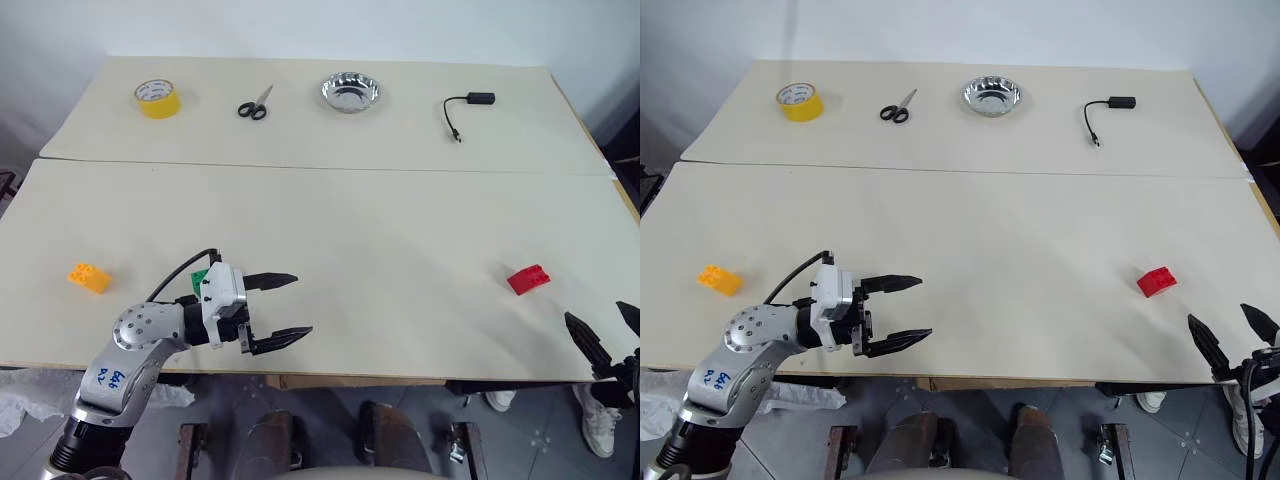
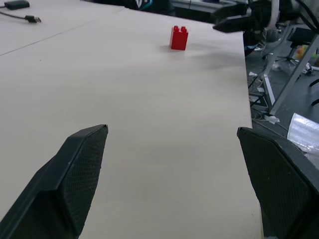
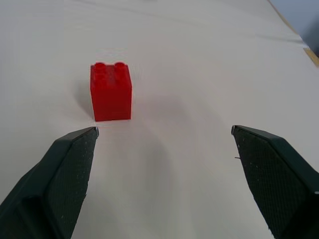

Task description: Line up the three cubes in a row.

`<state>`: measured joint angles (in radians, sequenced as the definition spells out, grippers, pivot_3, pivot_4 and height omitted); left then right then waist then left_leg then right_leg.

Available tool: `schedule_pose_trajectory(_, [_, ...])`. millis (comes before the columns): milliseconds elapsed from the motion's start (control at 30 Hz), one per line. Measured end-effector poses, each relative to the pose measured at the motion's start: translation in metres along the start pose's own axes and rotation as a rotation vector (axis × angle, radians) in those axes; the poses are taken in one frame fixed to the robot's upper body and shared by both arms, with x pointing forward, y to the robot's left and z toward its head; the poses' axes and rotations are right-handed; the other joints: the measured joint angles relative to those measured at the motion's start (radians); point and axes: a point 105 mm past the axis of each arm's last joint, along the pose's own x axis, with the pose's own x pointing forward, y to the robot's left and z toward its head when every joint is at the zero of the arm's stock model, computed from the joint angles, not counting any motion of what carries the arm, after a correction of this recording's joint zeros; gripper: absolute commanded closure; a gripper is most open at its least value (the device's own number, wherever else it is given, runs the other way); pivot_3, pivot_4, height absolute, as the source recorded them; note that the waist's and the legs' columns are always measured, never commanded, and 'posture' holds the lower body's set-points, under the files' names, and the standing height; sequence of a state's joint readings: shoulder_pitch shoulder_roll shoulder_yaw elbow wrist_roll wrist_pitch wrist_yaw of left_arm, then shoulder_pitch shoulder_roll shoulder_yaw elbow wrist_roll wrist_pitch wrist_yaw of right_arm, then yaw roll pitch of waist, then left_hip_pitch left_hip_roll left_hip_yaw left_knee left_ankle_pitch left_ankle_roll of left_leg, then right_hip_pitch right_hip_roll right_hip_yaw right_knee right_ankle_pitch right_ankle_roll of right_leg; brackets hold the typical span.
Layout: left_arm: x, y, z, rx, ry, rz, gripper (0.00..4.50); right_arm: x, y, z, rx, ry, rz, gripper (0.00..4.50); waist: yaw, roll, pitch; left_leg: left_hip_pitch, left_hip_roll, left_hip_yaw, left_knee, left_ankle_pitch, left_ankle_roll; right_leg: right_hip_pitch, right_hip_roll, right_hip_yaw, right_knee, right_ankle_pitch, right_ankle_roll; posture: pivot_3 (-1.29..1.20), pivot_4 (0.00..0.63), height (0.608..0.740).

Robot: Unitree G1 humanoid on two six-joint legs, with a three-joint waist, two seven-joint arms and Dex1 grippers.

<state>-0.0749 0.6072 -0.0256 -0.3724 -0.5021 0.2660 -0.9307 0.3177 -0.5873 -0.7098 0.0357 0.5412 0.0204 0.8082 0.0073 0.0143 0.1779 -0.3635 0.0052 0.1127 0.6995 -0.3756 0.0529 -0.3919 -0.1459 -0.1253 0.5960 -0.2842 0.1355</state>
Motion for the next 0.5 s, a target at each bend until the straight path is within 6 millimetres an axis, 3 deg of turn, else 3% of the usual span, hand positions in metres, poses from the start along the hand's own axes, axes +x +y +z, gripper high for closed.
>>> schedule_pose_trajectory(200, [0.000, 0.000, -0.001, 0.019, -0.002, 0.007, 0.12, 0.027, -0.006, 0.041, -0.020, 0.019, 0.069, 0.00, -0.008, 0.002, 0.000, 0.003, 0.001, 0.002, 0.000, 0.000, 0.000, 0.000, -0.001, 0.003, 0.002, 0.000, 0.000, 0.00, 0.150, 0.740])
schedule_pose_trajectory(400, [-0.002, 0.001, -0.007, 0.017, 0.008, 0.026, 0.12, 0.059, -0.006, 0.049, -0.053, 0.271, 0.159, 0.00, -0.006, 0.002, 0.000, 0.003, -0.001, 0.003, 0.000, 0.000, 0.001, 0.000, -0.003, 0.003, 0.002, 0.000, 0.000, 0.00, 0.150, 0.740])
schedule_pose_trajectory(500, [-0.002, 0.001, -0.007, 0.023, 0.007, 0.029, 0.12, 0.070, -0.003, 0.041, -0.018, 0.325, 0.180, 0.00, -0.001, 0.002, 0.000, 0.002, 0.000, 0.002, 0.000, 0.000, 0.001, 0.000, -0.003, 0.002, 0.001, 0.000, 0.000, 0.00, 0.150, 0.740])
